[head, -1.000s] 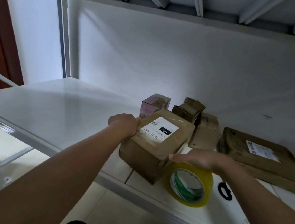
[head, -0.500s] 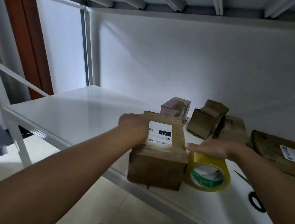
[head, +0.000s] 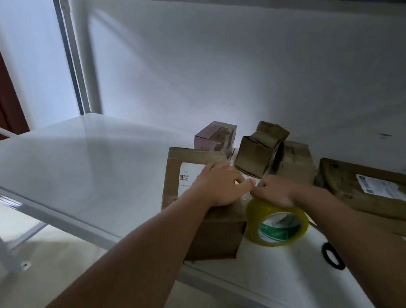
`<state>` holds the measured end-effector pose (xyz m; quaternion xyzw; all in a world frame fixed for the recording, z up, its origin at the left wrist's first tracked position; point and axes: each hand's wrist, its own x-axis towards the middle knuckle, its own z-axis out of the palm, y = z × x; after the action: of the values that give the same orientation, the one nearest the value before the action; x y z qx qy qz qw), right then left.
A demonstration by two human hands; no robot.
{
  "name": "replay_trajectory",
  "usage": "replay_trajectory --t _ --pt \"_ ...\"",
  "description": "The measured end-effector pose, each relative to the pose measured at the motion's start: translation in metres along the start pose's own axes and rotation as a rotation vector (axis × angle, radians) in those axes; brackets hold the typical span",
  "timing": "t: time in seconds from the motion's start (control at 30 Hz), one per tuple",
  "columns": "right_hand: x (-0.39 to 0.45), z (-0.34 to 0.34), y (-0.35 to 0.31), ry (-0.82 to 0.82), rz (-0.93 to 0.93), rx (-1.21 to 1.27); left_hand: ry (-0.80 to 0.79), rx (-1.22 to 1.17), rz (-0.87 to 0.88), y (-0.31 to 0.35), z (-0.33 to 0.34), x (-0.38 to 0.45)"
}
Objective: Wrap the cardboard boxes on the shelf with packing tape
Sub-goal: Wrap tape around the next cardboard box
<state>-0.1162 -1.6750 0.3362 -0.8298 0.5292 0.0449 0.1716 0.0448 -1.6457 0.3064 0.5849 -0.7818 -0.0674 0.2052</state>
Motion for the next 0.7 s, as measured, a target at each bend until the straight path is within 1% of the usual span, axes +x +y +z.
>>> replay_trajectory --t 0.13,0.2,0.3,0.4,0.47,0.53,0.63,0.7 --pt "0.002 0.000 0.004 0.010 -0.017 0.032 -0.025 -0.045 0.000 -0.001 0.000 -0.003" --pt "0.000 0.002 0.008 0.089 -0.037 0.096 -0.035 -0.014 -0.007 0.000 -0.003 -0.001" --pt "-0.005 0.007 0.012 0.234 0.000 0.312 -0.103 0.077 -0.019 0.001 -0.003 0.002" --pt "-0.012 0.008 0.018 0.296 0.067 0.444 -0.134 0.093 -0.036 0.002 -0.004 0.004" --pt "-0.017 0.004 0.033 0.258 0.156 0.424 -0.135 0.064 -0.049 0.000 -0.003 0.005" --pt "-0.030 -0.002 0.056 0.184 0.312 0.314 -0.135 0.035 -0.060 0.000 -0.002 0.004" --pt "-0.062 -0.008 0.087 0.025 0.563 0.057 -0.141 0.028 -0.072 0.001 -0.003 0.004" --pt "-0.076 -0.003 0.098 -0.082 0.655 0.018 -0.142 0.032 -0.072 0.002 -0.004 0.004"
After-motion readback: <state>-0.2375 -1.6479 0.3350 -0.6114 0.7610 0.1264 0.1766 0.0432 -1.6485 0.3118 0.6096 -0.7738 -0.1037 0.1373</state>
